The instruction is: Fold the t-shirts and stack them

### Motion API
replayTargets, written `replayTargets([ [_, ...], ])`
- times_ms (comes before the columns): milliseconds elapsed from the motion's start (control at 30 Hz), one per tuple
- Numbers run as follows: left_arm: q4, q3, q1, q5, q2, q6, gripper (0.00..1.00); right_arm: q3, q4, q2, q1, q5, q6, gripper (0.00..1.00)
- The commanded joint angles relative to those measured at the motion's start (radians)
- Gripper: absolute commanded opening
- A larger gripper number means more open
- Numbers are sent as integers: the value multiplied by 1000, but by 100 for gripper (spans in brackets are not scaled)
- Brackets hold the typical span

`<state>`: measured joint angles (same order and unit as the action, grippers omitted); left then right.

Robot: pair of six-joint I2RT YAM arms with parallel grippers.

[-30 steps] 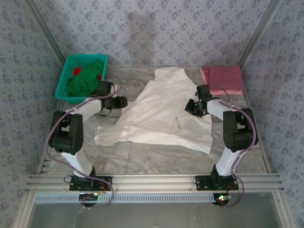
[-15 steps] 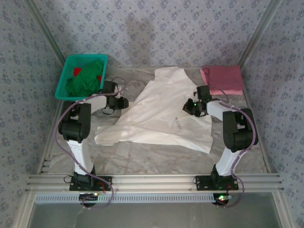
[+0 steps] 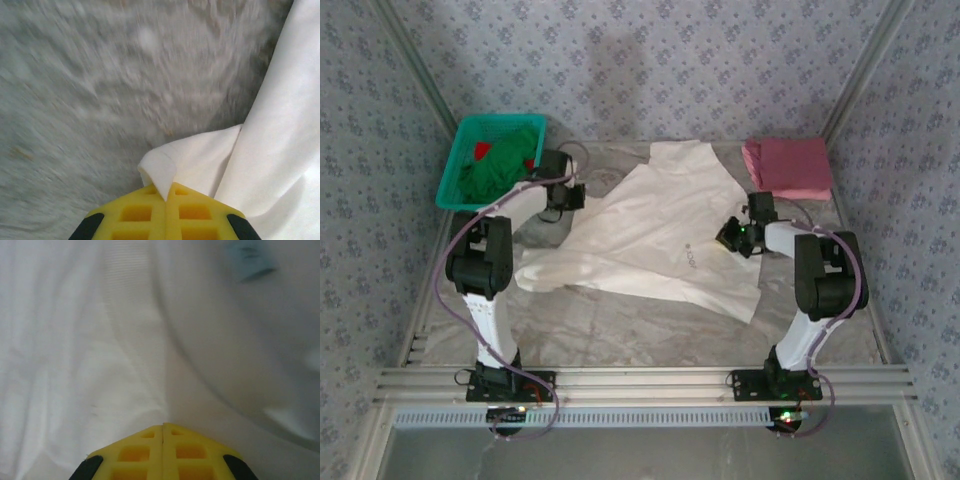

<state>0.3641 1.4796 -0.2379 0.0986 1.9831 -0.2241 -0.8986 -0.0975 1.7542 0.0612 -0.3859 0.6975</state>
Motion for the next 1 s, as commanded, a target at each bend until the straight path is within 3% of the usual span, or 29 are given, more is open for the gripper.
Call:
replayTargets([
  [0,89,151,21,-118,32,41,0,29,6,-39,-34,40,58,0],
  [233,216,451,47,-231,157,89,0,111,58,-46,-91,48,114,0],
  [433,366,846,56,-258,366,163,0,134,73,-67,-118,41,119,0],
  [600,536,1309,66,-322,634,241,0,121,36,-80,-122,28,88,0],
  [700,517,1402,81,-329,698,275,7,114,13,-92,-126,29,72,0],
  [733,497,1394,89,-331,695,276,11,110,4,-97,-127,27,67,0],
  [833,490,1392,106,-299,672,266,46,93,-9,-104,-127,15,49,0],
  [967,549,1389,107,-291,574,236,78,58,-36,-115,-115,19,24,0],
])
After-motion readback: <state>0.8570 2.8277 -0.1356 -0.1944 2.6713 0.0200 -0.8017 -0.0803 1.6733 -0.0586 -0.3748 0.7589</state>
